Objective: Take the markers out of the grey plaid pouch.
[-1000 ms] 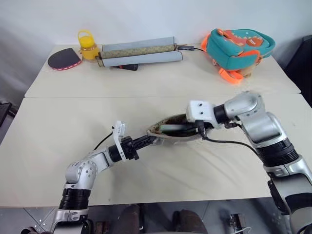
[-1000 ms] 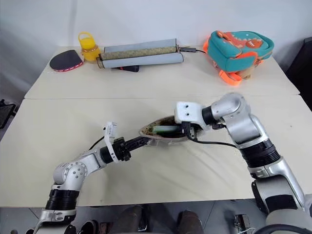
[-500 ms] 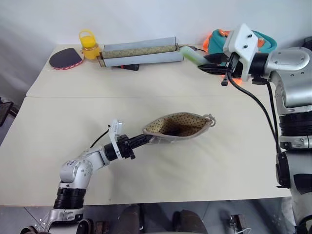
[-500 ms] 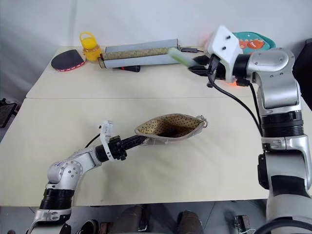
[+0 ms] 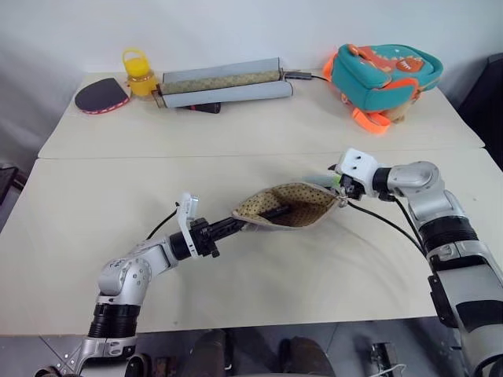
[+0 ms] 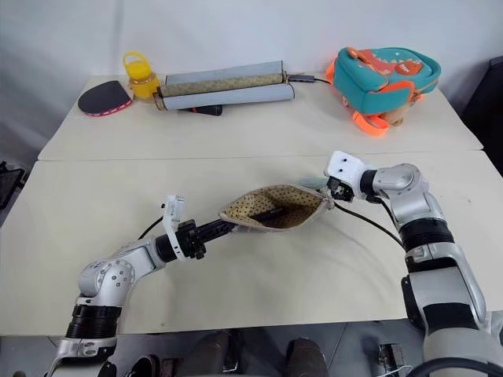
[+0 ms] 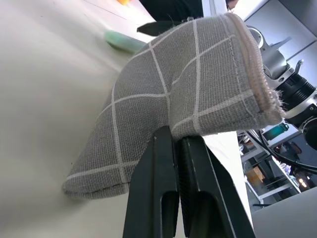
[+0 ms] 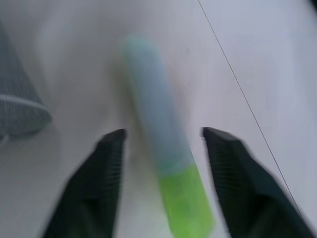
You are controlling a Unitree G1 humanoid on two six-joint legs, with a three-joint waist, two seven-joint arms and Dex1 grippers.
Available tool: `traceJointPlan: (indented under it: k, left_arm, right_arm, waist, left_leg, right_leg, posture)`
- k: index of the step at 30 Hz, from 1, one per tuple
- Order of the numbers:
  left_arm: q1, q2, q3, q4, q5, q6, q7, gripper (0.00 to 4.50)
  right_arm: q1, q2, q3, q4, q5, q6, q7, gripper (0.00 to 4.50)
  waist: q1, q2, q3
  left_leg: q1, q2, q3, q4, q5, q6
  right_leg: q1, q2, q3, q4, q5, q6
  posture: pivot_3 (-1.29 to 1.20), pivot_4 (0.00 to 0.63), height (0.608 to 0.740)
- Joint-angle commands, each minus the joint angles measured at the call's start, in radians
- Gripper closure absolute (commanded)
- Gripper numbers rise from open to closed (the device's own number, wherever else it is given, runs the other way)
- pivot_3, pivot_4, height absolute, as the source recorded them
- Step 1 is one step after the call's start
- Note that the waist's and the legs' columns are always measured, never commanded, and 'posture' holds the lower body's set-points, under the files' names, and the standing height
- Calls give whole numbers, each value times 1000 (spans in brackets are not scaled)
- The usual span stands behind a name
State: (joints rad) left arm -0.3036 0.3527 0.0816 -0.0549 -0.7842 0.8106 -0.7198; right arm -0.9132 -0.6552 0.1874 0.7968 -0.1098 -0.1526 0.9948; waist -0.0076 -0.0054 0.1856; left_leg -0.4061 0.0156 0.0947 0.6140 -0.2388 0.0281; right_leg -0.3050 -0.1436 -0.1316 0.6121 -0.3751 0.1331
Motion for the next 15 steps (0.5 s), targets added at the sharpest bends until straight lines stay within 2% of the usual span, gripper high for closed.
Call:
traceJointPlan:
  k: [1, 4, 8, 11, 13, 15]
  left_arm:
    - [1, 4, 9, -23, -2, 5, 5, 4500]
    - [-4, 1, 7, -21, -1, 6, 5, 4500]
    - [-8, -1, 5, -16, 1, 5, 4, 4500]
    - [-13, -8, 5, -11, -5, 9, 4, 4500]
    - [-19, -9, 1, -7, 2, 2, 3, 4500]
    - [-23, -13, 4, -5, 3, 1, 6, 4500]
  right_arm:
    - [-49, -49, -75, -128, 82, 51, 65, 1386]
    - [-98, -69, -125, -249, 165, 150, 124, 1386]
    - [-123, -32, -175, -476, 328, 370, 176, 1386]
    - [-25, 4, -130, -745, 465, 544, 229, 1952]
    - [21, 0, -118, -855, 517, 634, 234, 2629]
    - [77, -59, -51, -940, 468, 653, 260, 3355]
  waist:
    - [1, 0, 0]
    - [3, 1, 1]
    - [3, 1, 1]
    - [5, 0, 0]
    - [8, 0, 0]
    - [14, 0, 0]
  left_leg:
    - [0, 0, 0, 0, 0, 0]
    - [0, 0, 0, 0, 0, 0]
    - [0, 1, -1, -1, 0, 0]
    - [0, 1, -2, -1, -1, -1]
    - [0, 1, -3, -1, -1, -1]
    - [-1, 0, -3, -1, -1, 0]
  right_leg:
    - [0, 0, 0, 0, 0, 0]
    - [0, 0, 1, 0, 0, 0]
    - [0, 0, 2, 0, 0, 0]
    - [0, 0, 2, 0, 0, 0]
    - [0, 0, 2, 0, 0, 0]
    - [0, -1, 1, 0, 0, 0]
  posture:
    - [0, 150, 740]
    - [0, 150, 740]
    - [0, 150, 740]
    - [0, 150, 740]
    - [0, 150, 740]
    - [0, 150, 740]
